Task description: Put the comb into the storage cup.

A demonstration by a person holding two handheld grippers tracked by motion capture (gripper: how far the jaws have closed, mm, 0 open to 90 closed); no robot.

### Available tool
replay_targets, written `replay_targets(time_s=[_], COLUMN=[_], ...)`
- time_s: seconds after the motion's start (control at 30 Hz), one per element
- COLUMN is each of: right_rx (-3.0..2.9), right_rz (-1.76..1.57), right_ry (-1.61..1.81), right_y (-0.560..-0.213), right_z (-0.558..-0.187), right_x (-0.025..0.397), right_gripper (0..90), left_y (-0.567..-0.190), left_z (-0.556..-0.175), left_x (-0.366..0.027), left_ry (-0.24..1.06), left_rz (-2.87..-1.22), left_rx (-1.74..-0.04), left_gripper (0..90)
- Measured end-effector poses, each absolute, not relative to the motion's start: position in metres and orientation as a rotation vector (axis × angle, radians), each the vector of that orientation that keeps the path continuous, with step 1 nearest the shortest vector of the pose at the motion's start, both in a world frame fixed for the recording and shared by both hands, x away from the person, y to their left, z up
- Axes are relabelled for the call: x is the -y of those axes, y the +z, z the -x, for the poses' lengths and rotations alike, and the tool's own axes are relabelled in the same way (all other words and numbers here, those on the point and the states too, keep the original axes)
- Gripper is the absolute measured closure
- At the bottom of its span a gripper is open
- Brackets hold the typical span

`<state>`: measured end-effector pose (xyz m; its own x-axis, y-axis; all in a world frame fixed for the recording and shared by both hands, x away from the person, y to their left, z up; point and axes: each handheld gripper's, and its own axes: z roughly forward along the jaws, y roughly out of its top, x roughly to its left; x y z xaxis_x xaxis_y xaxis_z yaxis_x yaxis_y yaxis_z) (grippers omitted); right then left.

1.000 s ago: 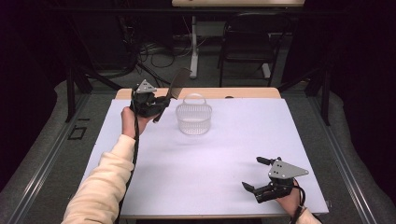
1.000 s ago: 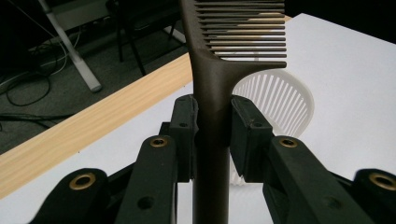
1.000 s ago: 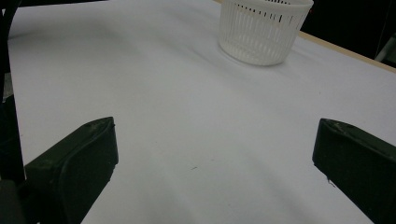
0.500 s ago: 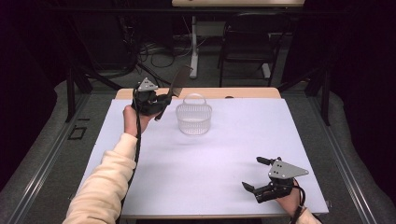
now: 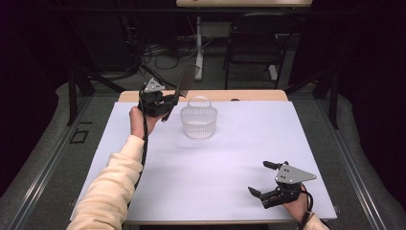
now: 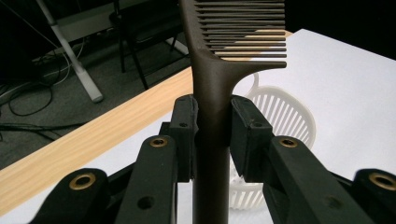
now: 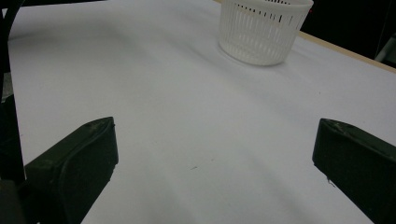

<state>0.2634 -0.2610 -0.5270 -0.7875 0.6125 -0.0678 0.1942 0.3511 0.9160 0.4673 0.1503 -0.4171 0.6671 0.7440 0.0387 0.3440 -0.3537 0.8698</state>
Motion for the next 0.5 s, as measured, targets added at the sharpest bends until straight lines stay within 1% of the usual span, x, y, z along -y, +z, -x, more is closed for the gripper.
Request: replay_targets(time_s=[0.5], right_rx=[-2.219], right_rz=[-0.706], right_ry=[1.422], right_y=[-0.527], right_z=[-0.2634], right_x=[0.261], right_gripper=[0.0], left_y=[-0.4213], left_z=[-0.471], left_x=[-0.1468], left_ry=[0.546], left_rz=[-1.923], left_rx=[-0.851], left_gripper=[72.2])
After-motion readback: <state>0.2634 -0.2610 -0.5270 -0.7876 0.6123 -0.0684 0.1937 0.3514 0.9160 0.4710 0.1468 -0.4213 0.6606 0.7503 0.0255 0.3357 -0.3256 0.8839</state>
